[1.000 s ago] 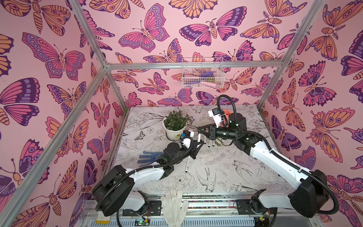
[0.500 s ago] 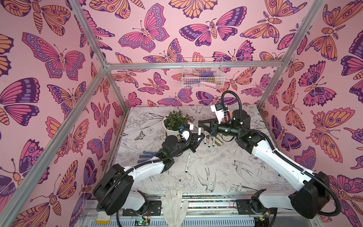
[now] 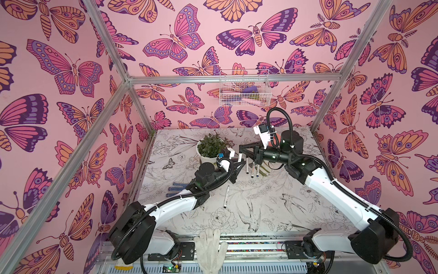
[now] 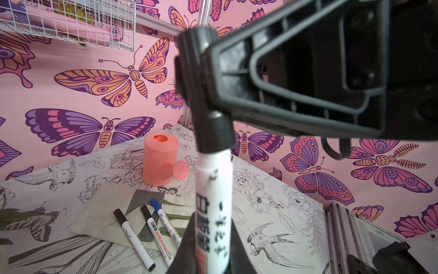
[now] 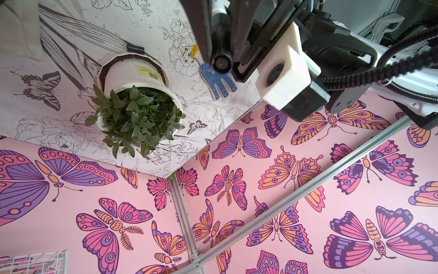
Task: Insert the pens into the pen caps
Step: 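Lower the black cap onto the upright marker tip with the right gripper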
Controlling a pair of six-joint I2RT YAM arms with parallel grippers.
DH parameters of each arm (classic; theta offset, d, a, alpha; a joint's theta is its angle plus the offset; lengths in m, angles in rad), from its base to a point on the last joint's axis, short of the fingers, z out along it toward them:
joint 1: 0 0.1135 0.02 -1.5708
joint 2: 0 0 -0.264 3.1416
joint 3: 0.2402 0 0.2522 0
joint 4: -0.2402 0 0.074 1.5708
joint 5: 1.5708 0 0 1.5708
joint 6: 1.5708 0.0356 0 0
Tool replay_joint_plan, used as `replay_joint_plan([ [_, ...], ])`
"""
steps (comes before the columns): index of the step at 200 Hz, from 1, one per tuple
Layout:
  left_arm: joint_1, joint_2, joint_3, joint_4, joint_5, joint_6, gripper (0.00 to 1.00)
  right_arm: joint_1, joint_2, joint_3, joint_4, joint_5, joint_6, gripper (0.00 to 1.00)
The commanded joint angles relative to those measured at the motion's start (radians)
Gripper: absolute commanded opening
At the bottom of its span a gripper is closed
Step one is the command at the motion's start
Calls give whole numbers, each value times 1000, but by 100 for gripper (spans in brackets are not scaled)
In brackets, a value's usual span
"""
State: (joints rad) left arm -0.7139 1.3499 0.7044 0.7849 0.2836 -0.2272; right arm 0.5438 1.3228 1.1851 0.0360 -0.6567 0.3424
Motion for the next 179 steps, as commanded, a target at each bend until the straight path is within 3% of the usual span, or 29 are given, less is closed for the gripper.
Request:
replay_joint_plan([
  [1, 8, -5, 30, 185, -73, 14, 0, 39, -2, -14, -192, -148, -6, 14],
  [66, -15, -13, 9, 189, -70, 51, 0, 39, -18, 9, -211, -107, -26, 18],
  [120, -24, -14, 5, 188, -69, 76, 0, 39, -35, 13, -209, -69, -26, 42],
  [179, -35, -14, -13, 176, -81, 115, 0, 38, -71, 10, -228, 29, -52, 46],
])
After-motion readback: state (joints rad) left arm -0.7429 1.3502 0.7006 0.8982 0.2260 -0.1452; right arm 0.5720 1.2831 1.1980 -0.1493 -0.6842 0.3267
